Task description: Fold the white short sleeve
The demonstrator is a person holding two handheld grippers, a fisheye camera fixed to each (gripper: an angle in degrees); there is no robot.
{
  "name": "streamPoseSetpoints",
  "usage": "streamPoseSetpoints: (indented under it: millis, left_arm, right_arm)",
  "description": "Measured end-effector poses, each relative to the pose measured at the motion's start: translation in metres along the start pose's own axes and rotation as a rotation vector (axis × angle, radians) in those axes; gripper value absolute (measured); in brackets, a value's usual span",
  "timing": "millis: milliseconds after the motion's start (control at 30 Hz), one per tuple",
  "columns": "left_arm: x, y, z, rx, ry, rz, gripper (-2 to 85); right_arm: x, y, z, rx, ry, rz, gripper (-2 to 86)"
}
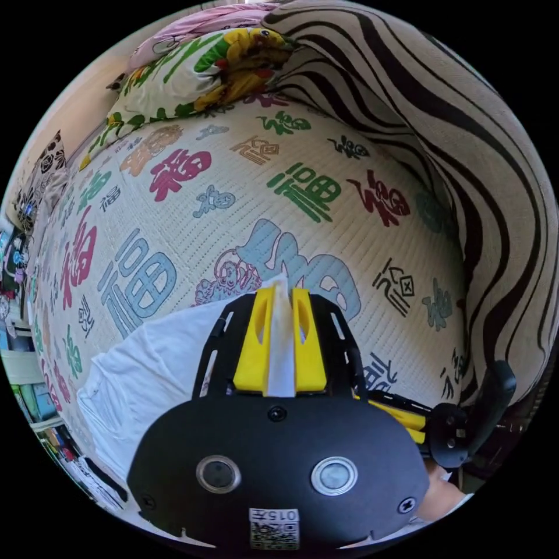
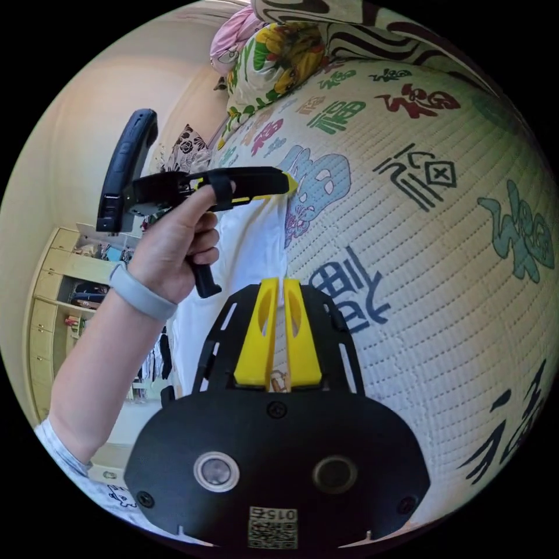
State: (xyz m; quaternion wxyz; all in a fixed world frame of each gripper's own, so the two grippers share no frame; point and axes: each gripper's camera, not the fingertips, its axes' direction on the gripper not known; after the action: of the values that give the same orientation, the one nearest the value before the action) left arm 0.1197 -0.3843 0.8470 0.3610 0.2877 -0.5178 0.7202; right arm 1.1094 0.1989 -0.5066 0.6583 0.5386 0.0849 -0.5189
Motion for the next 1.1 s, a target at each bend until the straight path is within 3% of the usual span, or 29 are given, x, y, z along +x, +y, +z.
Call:
streamPoseSetpoints:
  millis: [233, 400, 633, 867, 1100]
  left_arm:
    - [-0.127, 0.081, -0.056, 0.413, 0.422, -0.203, 0.1]
    - [-0.220, 0.187, -0.060, 0.577, 0.548, -0.365, 0.3]
    - [-0.295, 0.291, -0.020, 0.470, 0.549, -0.610, 5.6]
    - [-0.311, 0.272, -0.030, 0.485, 0.497, -0.572, 9.2]
    - [-0.302, 0.238, -0.013, 0.353, 0.407, -0.544, 1.3]
  right_arm:
    - [-0.044, 0.009, -0.020, 0.066, -0.008, -0.252, -0.1]
    - [-0.106, 0.027, -0.003, -0.004, 0.035, -0.510, 0.2]
    - [-0.127, 0.057, 0.087, -0.321, 0.113, -0.612, 6.0]
    - [-0.112, 0.049, 0.076, -0.109, 0.244, -0.525, 7.1]
    - [-0.096, 0.035, 0.129, -0.191, 0.282, -0.477, 3.6]
